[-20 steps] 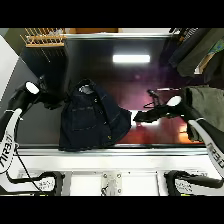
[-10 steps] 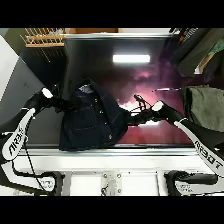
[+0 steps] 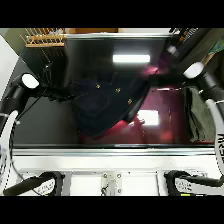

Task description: Fold the clothes and pants, and hang the long-sleeved shirts on hangers.

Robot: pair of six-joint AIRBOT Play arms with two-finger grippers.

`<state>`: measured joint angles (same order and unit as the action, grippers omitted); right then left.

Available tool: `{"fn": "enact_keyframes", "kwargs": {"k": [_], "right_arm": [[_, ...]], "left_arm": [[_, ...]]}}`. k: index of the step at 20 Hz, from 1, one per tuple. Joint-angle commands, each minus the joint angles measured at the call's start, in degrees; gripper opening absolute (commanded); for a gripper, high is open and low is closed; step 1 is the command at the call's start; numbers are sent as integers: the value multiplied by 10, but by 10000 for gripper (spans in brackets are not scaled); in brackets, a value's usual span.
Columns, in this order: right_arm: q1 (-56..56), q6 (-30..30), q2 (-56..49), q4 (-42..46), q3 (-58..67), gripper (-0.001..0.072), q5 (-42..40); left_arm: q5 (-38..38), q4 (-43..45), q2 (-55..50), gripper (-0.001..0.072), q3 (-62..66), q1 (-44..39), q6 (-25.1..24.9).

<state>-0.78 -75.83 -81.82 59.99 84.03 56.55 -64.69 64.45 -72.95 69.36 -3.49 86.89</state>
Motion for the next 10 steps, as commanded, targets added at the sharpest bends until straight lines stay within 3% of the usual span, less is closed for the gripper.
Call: {"fn": "enact_keyframes", "kwargs": {"k": [1,5,6,7,8,9,10], "right_arm": [[32,-43,-9,39,125,14,-54],[16,-59,-48,23,146,21,-106],[13,-58,-59,9,146,104,-103],[13,-58,-69,-9,146,365,-98],[13,-58,-75,-24,146,583,-93],[15,-58,-76,-33,146,650,-86],[18,-51,-73,-33,147,648,-80]], "left_arm": [[-21,-56,108,16,-53,-81,2],[71,-57,163,16,-151,-217,56],[101,-57,163,20,-168,-248,57],[136,-57,163,286,-182,-272,57],[173,-57,163,631,-191,-288,58],[201,-57,163,720,-193,-292,61],[218,-55,163,720,-188,-286,61]]}}
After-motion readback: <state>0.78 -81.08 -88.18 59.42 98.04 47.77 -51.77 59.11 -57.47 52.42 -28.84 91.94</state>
